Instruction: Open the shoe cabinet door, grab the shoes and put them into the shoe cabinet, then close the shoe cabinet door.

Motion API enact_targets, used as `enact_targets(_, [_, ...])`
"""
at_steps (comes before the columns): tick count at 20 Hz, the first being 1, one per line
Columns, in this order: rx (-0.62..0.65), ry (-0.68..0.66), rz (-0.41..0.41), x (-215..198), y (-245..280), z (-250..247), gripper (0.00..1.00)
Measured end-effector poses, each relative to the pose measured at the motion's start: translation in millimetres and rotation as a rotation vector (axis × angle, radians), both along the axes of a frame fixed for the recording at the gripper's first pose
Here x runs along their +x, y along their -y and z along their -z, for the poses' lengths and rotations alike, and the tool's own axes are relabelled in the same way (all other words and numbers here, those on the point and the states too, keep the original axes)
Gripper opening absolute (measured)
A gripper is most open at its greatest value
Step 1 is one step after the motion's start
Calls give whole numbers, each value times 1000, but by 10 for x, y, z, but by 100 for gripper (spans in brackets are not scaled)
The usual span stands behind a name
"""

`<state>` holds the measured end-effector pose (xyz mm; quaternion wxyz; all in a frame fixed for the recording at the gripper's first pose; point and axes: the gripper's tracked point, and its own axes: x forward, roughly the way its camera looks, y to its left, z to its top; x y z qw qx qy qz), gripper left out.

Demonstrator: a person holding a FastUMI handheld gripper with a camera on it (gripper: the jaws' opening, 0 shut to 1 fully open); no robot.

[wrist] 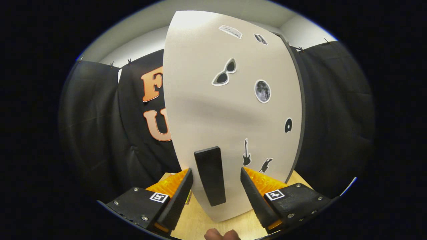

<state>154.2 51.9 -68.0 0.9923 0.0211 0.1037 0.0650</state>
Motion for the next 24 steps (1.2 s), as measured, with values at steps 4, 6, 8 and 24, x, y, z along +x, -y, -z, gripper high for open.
enact_targets(4, [27, -3, -37, 231, -112, 62, 90])
enact_targets(6, [60, -14, -53, 325, -164, 78, 90])
enact_targets(8, [87, -28, -71, 418, -186, 121, 90])
enact_targets(24, [58, -12, -54, 636, -247, 130, 89])
